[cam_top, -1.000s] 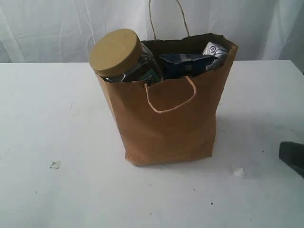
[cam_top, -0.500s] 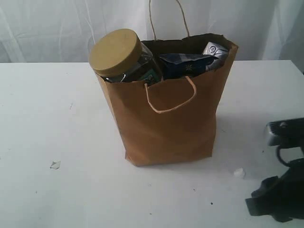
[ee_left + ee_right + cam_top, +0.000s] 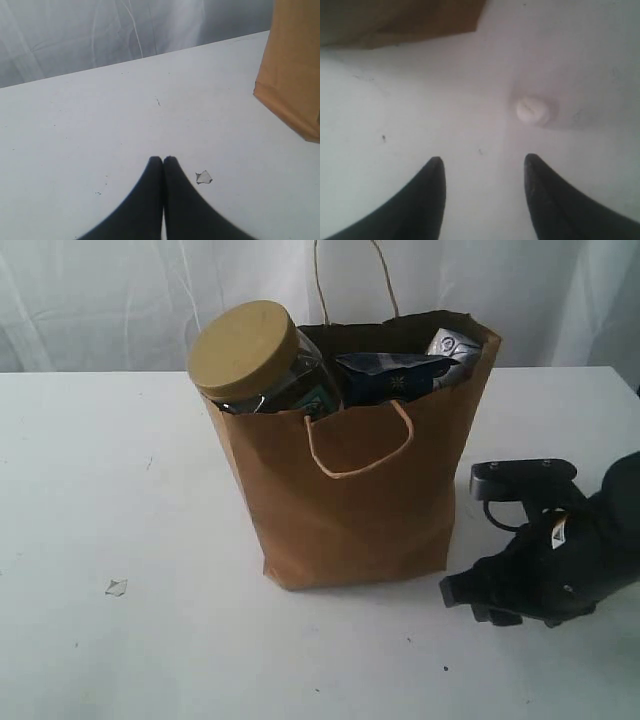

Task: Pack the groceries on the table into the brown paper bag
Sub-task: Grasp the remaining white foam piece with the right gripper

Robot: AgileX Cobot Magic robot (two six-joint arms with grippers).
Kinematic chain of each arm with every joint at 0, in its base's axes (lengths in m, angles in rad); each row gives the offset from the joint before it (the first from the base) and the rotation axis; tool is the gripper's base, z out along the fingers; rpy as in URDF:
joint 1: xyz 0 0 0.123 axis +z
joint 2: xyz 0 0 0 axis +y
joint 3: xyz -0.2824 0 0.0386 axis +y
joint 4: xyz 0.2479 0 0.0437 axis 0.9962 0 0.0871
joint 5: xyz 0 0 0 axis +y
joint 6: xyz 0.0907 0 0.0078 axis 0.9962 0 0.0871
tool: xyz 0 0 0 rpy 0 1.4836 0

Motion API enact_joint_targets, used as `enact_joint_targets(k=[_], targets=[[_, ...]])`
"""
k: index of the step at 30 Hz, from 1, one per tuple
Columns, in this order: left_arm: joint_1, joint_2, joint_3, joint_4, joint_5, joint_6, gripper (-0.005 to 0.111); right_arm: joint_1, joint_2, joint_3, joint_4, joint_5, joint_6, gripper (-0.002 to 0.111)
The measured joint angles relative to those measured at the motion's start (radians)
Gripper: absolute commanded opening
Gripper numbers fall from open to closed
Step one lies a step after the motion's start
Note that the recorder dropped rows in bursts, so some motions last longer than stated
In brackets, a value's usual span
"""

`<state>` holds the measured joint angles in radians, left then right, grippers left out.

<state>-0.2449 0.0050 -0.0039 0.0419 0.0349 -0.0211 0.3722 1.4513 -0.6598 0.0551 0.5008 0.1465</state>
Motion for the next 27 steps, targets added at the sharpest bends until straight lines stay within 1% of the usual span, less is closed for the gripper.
enact_joint_targets(k=[7,11,19,27], targets=[[0.0,0.0,0.0,0.0,0.0,0.0,0.0,-0.053,0.075,-0.024,-0.011,-0.022,0.01,0.046],[0.0,0.0,0.0,0.0,0.0,0.0,0.0,-0.081,0.108,-0.026,-0.035,-0.065,0.011,0.046],[0.0,0.0,0.0,0.0,0.0,0.0,0.0,-0.088,0.183,-0.026,-0.044,-0.14,0.011,0.046],[0.0,0.0,0.0,0.0,0.0,0.0,0.0,-0.088,0.23,-0.03,-0.055,-0.154,-0.018,0.046]])
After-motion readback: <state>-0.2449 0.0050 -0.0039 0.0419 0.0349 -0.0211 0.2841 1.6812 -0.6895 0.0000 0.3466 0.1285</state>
